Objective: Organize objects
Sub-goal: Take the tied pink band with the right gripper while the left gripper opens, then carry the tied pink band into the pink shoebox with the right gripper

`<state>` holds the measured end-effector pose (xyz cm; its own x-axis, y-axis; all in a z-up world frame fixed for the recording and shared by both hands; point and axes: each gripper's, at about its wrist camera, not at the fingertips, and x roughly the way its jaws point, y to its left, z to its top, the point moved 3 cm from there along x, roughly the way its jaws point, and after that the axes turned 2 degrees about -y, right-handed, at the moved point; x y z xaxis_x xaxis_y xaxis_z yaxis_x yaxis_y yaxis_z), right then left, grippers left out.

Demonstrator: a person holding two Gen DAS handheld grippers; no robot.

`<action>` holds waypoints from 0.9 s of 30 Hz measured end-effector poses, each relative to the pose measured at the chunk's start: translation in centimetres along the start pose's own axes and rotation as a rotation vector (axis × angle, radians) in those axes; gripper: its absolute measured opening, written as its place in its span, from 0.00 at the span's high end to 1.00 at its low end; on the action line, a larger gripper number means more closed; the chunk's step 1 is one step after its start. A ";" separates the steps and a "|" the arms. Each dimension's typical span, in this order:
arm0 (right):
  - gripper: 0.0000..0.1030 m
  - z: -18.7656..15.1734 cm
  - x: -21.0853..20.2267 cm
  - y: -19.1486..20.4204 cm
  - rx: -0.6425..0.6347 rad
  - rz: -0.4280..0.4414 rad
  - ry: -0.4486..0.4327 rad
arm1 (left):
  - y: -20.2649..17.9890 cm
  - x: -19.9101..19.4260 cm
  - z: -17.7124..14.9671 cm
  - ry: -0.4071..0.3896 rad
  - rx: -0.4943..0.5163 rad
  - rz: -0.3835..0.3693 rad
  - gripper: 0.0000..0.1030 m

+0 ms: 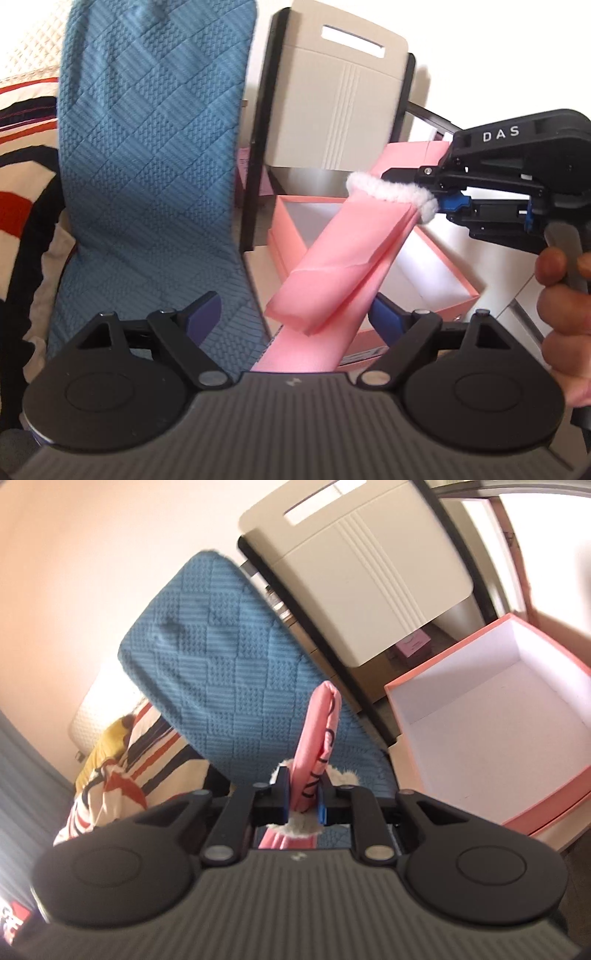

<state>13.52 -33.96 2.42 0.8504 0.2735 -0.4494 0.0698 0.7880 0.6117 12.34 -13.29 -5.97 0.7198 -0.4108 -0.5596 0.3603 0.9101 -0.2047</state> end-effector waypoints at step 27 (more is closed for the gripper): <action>0.84 10.1 4.9 -14.2 0.046 -0.220 0.137 | -7.5 16.3 8.9 0.107 -0.061 -0.025 0.13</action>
<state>21.97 -49.36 -1.85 0.7339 0.1726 -0.6570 0.2716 0.8119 0.5168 26.61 -27.26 -6.43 0.6422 -0.4287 -0.6355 0.3384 0.9024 -0.2668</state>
